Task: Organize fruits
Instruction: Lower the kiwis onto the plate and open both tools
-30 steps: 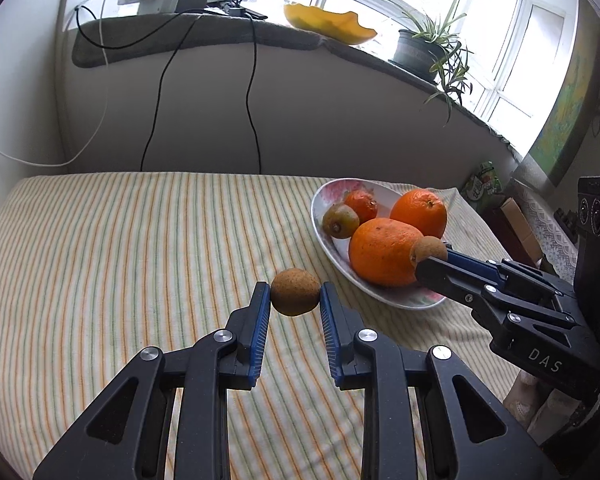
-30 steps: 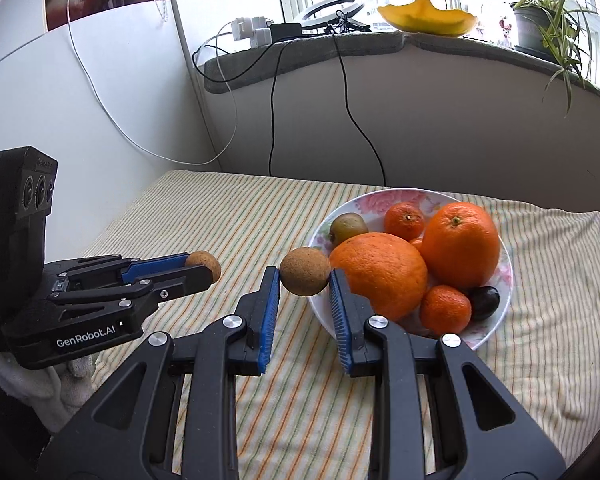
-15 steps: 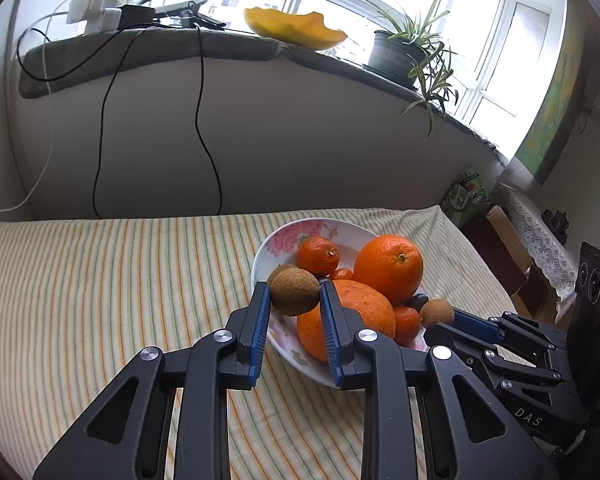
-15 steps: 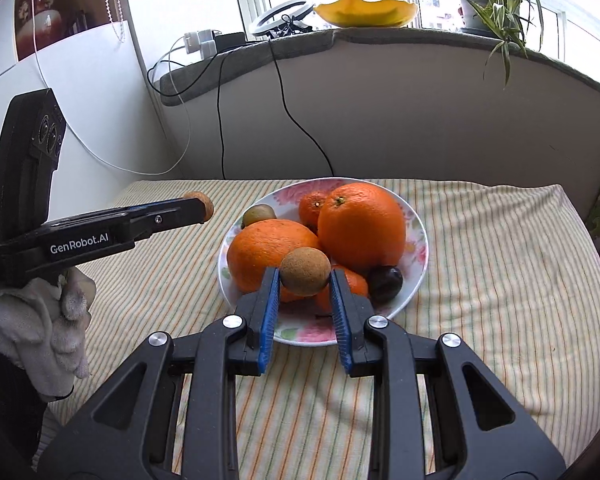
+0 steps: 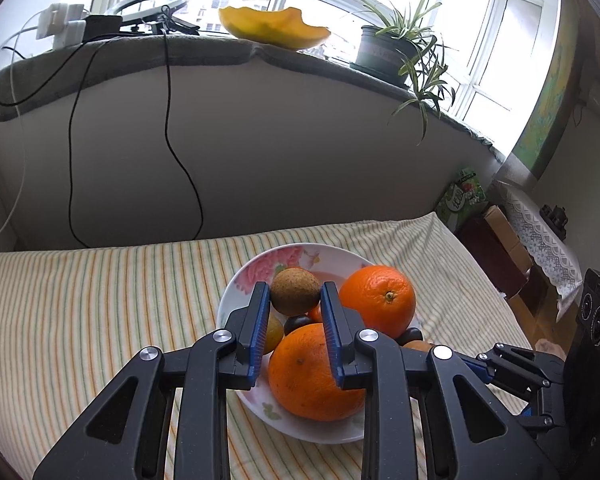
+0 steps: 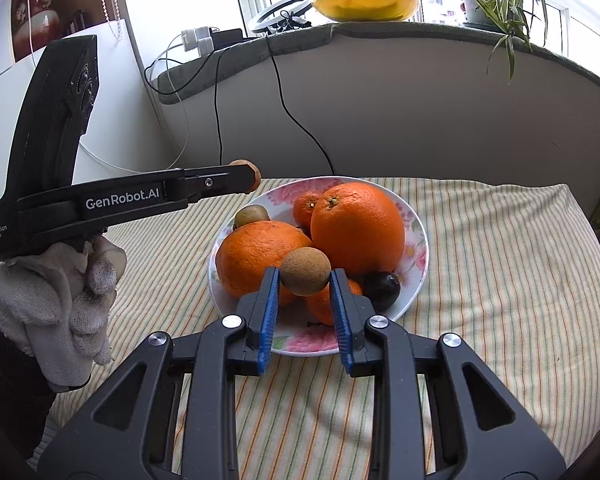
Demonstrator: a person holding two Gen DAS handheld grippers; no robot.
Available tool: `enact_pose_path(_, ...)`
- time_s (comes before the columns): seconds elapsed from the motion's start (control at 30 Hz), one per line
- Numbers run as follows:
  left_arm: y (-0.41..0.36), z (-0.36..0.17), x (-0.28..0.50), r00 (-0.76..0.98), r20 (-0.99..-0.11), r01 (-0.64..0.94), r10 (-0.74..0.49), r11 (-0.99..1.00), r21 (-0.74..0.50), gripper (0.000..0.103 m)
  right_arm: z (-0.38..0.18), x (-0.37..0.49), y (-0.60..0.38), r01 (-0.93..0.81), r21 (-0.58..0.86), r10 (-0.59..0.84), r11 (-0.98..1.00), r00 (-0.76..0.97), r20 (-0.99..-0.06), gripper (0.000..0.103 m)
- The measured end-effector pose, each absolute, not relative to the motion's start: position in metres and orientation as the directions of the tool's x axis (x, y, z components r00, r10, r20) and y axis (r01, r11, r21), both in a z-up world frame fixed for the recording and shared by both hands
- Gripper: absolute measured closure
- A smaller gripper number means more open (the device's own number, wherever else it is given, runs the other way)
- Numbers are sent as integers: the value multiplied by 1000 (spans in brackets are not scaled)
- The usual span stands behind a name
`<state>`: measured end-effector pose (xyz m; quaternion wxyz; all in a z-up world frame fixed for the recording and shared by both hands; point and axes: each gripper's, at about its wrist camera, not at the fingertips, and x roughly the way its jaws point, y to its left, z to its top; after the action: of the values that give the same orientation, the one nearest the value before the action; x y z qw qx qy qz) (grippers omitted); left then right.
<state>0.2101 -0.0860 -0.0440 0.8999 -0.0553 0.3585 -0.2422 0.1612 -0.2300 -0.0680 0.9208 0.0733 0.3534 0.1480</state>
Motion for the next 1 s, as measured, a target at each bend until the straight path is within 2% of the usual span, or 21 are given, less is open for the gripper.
enact_pose_path(0.03, -86, -44, 209, 627, -618, 396, -474, 877, -271, 78, -68, 161, -231, -221, 246, 329, 944, 706, -628, 76)
enact_pose_path(0.13, -87, -44, 208, 627, -618, 396, -475, 877, -272, 69, -69, 162, -232, -221, 244, 327, 944, 702, -632, 74)
enact_pose_path(0.23, -87, -42, 208, 631, -616, 395, -472, 879, -269, 64, -68, 160, -232, -217, 243, 323, 946, 713, -623, 54)
enact_pose_path(0.27, -87, -42, 207, 631, -615, 396, -473, 878, -269, 64, -67, 160, -232, -216, 242, 322, 946, 716, -620, 53)
enact_pose_path(0.73, -85, -30, 193, 649, -598, 403, -470, 879, -254, 63, -63, 151, -234, -213, 238, 316, 948, 730, -606, 52)
enact_pose_path(0.87, -84, -27, 187, 654, -595, 403, -467, 881, -248, 63, -60, 147, -237, -207, 235, 309, 950, 739, -599, 46)
enact_pose_path(1.0, -83, -25, 180, 664, -591, 398, -458, 886, -238, 62, -58, 144, -240, -197, 229, 297, 953, 745, -597, 45)
